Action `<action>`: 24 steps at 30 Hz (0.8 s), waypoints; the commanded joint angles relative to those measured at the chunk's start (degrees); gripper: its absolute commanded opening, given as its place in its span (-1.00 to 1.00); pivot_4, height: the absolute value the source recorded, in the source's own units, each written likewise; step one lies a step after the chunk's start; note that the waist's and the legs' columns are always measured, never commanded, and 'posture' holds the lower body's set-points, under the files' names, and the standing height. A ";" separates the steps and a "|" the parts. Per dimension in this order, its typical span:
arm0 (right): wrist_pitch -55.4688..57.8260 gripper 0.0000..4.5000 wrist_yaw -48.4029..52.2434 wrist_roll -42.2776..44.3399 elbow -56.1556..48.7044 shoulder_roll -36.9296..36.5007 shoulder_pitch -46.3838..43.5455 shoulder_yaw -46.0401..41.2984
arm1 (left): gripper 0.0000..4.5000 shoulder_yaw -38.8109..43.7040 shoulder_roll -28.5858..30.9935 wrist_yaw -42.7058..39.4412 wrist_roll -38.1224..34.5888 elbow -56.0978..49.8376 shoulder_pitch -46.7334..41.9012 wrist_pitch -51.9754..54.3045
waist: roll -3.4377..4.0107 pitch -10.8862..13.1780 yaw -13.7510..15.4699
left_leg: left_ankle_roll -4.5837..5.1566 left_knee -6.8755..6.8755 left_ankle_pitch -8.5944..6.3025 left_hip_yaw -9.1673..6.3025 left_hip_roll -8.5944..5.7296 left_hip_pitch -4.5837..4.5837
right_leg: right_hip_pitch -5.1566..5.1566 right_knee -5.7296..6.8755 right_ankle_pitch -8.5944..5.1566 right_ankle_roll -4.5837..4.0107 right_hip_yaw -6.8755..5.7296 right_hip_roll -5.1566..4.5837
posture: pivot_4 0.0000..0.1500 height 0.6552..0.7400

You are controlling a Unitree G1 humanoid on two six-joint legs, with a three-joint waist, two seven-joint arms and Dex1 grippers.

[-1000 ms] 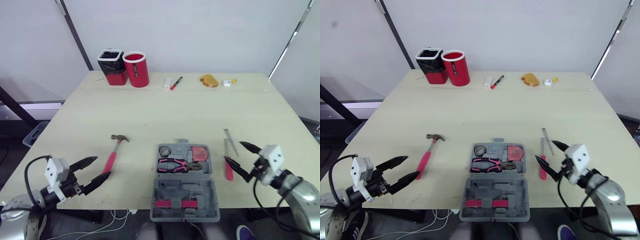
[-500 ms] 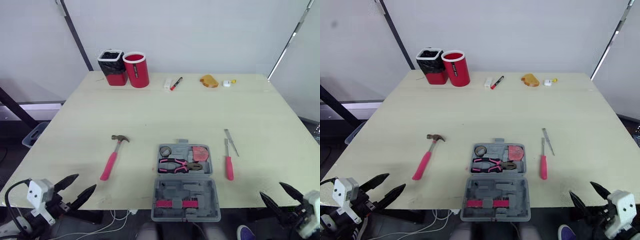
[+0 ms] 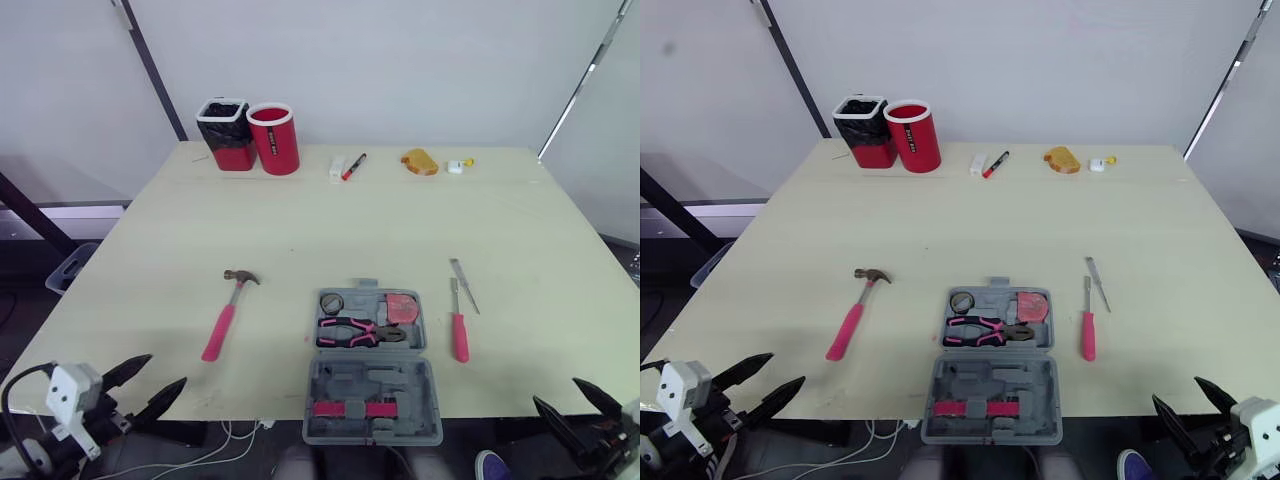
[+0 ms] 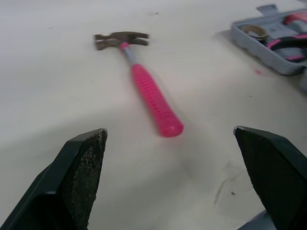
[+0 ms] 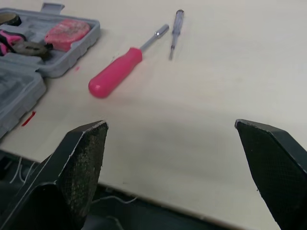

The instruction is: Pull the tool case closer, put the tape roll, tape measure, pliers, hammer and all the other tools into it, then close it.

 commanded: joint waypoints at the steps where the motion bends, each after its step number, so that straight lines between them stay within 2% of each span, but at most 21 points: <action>1: 4.44 0.99 -1.85 0.23 -5.97 -1.98 -1.66 1.75 | 1.00 -2.29 1.58 -2.03 0.16 -4.00 -1.50 -0.57 | -0.02 -0.01 0.04 | 0.08 -0.04 0.05 -0.01 -0.01 0.01 | 0.00 -0.01 0.01 -0.02 -0.01 0.00 | 1.00 1.00; 12: 11.54 0.99 -2.97 -5.92 -9.69 -8.06 -13.36 12.05 | 1.00 -14.75 4.71 -7.07 5.84 -3.67 -13.30 -2.48 | -0.02 -0.02 0.13 | 0.21 -0.20 0.13 0.05 -0.16 0.01 | 0.07 -0.06 0.04 -0.02 -0.25 0.37 | 1.00 1.00; 19: 14.80 0.99 -1.51 -9.82 -7.87 -10.51 -22.07 20.45 | 1.00 -22.23 4.64 -10.33 9.77 1.60 -21.22 -4.45 | -0.03 -0.02 0.12 | 0.22 -0.18 0.14 0.22 -0.20 0.05 | 0.09 0.01 0.08 0.02 -0.24 0.61 | 1.00 1.00; 21: 15.43 0.75 -1.57 -10.63 -6.97 -10.66 -24.26 21.89 | 1.00 -23.61 4.52 -11.21 10.18 2.73 -22.39 -4.84 | -0.03 -0.02 0.10 | 0.22 -0.18 0.14 0.21 -0.16 0.04 | 0.09 0.02 0.15 0.14 -0.23 0.71 | 1.00 1.00; 22: 15.56 0.59 -1.32 -10.88 -6.60 -10.79 -25.15 22.56 | 0.89 -24.17 4.47 -11.50 10.32 3.27 -22.97 -5.03 | -0.03 -0.01 0.13 | 0.22 -0.18 0.14 0.21 -0.14 0.04 | 0.09 0.02 0.16 0.14 -0.20 0.75 | 1.00 1.00; 24: 16.12 0.16 0.31 -12.02 -5.39 -11.82 -27.06 24.75 | 0.65 -25.83 3.90 -11.25 11.15 4.48 -24.93 -4.31 | -0.03 -0.01 0.16 | 0.22 -0.18 0.14 0.19 -0.13 0.02 | 0.08 0.02 0.16 0.15 -0.20 0.78 | 1.00 1.00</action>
